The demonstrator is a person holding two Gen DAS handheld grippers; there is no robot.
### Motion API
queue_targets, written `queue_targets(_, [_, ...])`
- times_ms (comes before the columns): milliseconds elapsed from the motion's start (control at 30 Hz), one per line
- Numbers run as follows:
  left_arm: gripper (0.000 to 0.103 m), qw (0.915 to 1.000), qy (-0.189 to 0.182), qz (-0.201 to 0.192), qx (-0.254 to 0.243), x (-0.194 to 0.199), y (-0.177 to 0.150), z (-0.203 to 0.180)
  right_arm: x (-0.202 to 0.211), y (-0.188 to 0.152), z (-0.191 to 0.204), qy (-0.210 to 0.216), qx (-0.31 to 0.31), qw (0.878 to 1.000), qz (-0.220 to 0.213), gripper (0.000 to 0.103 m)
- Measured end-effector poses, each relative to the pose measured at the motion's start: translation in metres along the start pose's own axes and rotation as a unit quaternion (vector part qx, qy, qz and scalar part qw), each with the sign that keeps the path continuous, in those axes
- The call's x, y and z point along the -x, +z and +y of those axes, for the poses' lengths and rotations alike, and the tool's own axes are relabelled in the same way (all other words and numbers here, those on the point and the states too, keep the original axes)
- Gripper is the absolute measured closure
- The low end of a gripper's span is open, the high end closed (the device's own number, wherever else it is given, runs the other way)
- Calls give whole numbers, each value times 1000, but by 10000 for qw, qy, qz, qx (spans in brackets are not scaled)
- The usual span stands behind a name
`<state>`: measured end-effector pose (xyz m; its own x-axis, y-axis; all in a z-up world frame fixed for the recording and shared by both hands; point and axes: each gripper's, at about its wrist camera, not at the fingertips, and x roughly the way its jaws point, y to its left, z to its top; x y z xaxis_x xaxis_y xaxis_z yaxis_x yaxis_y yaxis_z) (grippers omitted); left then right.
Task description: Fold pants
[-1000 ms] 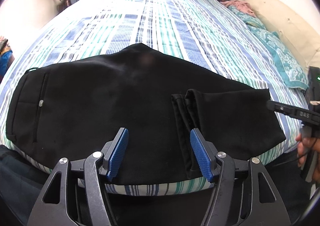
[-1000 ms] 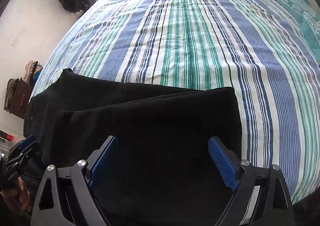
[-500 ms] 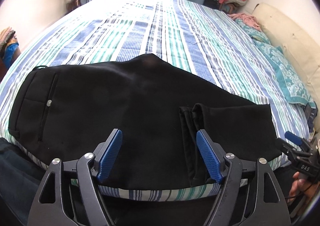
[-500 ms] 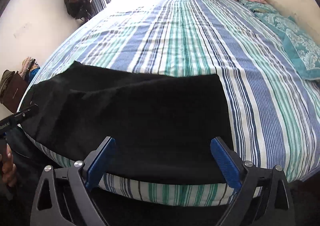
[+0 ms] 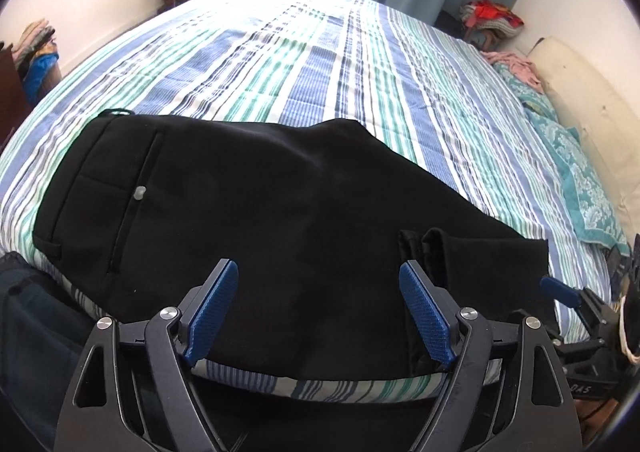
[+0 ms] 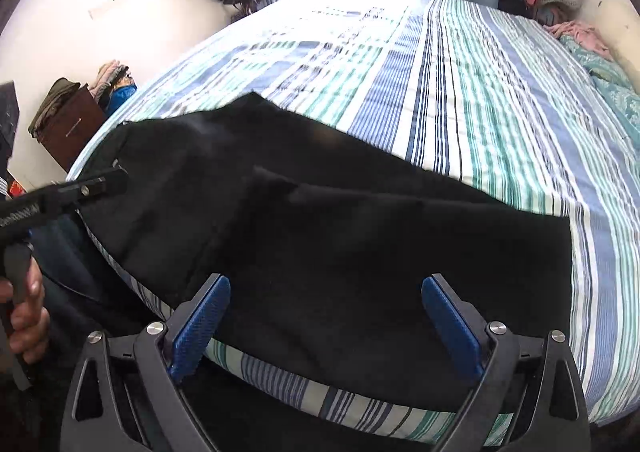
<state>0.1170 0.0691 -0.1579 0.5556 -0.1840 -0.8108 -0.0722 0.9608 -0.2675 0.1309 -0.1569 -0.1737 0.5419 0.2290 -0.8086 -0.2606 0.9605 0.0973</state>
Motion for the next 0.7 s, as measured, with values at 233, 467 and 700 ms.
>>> queue_targets(233, [18,9883,-192,-202,1499,19,40,97,-72,-3,20,82,223,9950,968,5])
queue_targets(467, [15,9865,460,611,1448,7,84,198,-13,-2,5,312,-268,9992,19,5])
queue_targets(700, [14,9906,623,1186,288,-53,102,184,40,-43,-14,98,-380,9978,-541,5])
